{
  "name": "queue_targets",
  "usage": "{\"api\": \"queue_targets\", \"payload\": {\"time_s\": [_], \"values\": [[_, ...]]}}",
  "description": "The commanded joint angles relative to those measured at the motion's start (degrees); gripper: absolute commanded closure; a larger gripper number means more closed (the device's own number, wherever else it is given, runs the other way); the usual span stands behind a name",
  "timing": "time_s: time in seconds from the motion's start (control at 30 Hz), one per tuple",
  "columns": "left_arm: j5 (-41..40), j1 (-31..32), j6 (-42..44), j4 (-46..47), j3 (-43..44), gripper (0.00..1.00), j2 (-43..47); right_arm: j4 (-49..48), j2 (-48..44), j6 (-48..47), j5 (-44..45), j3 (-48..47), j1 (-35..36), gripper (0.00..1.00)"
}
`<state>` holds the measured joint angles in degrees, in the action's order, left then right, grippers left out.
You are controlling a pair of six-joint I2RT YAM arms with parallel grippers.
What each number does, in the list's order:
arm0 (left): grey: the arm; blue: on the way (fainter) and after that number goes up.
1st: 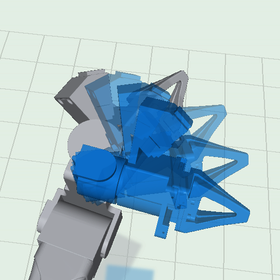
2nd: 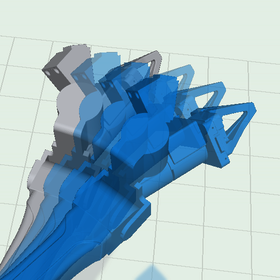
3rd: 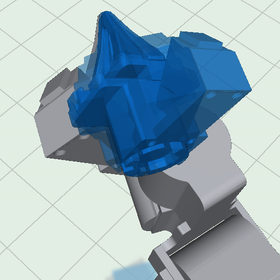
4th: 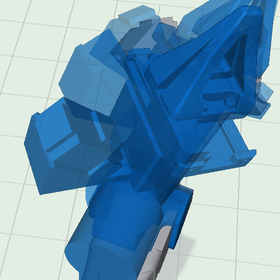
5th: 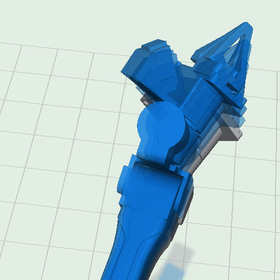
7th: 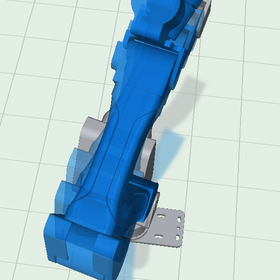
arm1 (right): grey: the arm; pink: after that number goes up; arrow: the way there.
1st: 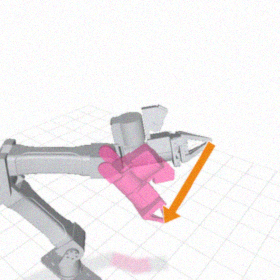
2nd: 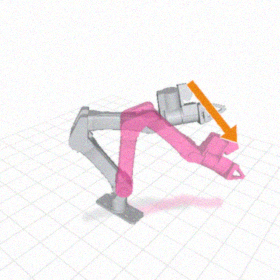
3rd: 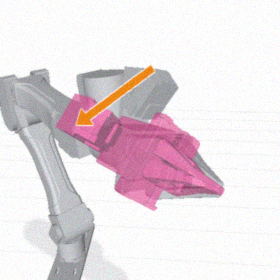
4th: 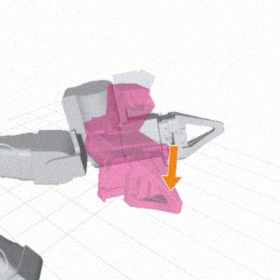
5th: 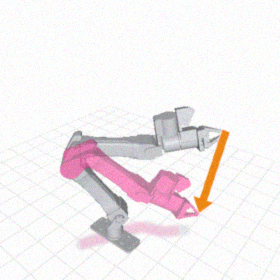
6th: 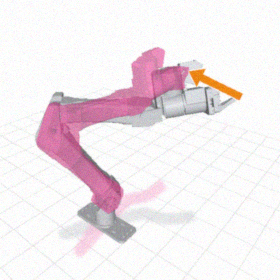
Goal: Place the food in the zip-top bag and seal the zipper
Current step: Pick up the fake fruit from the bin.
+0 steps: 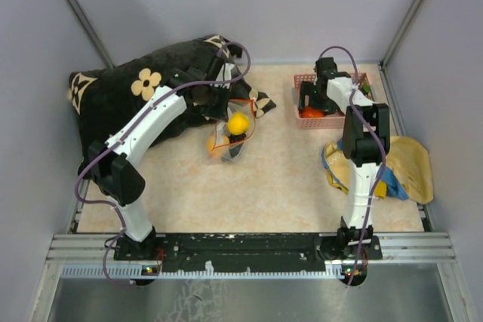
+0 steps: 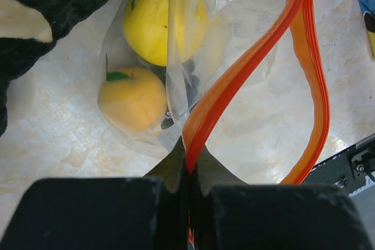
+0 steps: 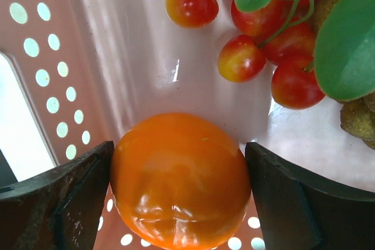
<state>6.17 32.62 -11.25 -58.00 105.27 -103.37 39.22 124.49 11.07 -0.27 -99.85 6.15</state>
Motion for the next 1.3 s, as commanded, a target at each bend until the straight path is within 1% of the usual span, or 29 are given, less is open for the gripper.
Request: {"api": "queue_targets", "payload": {"time_s": [0.0, 0.07, 0.2, 0.33, 0.7, 0.87, 1.0, 1.13, 1.27], "values": [[1.19, -0.28, -0.70, 1.78, -1.28, 1.00, 2.90, 1.44, 2.56, -1.59, 2.33, -0.38, -0.27, 0.18], [1.50, -0.21, -0.79, 1.96, -1.69, 1.00, 3.16, 0.82, 0.99, -1.69, 2.30, -0.04, -0.27, 0.24], [1.65, -0.27, -0.88, 2.53, -2.49, 1.00, 3.51, -1.59, -3.95, -1.84, 2.76, 1.85, -0.29, 0.34], [1.82, -0.27, -0.89, 2.86, -2.75, 1.00, 3.62, -3.04, -8.54, -1.77, 4.11, 3.15, -0.28, 0.38], [1.91, -0.27, -0.53, 3.68, -2.54, 1.00, 3.36, -4.76, -21.61, -2.40, 4.89, 6.96, -0.26, 0.39], [2.02, -0.28, -0.44, 3.97, -2.44, 1.00, 3.31, -6.44, -28.75, -2.68, 0.79, 10.39, 0.67, 0.39], [2.38, -0.28, -0.55, 4.19, -2.34, 1.00, 3.01, -7.73, -35.58, -2.65, -0.90, 13.17, 3.19, 0.39], [2.53, -0.23, -0.53, 4.31, -2.10, 1.00, 2.84, -8.05, -40.85, -2.20, -1.43, 14.48, 7.44, 0.39], [2.25, -0.25, -0.27, 4.04, -1.64, 1.00, 2.54, -12.13, -45.73, -0.01, -4.45, 17.47, 11.85, 0.39]]}}
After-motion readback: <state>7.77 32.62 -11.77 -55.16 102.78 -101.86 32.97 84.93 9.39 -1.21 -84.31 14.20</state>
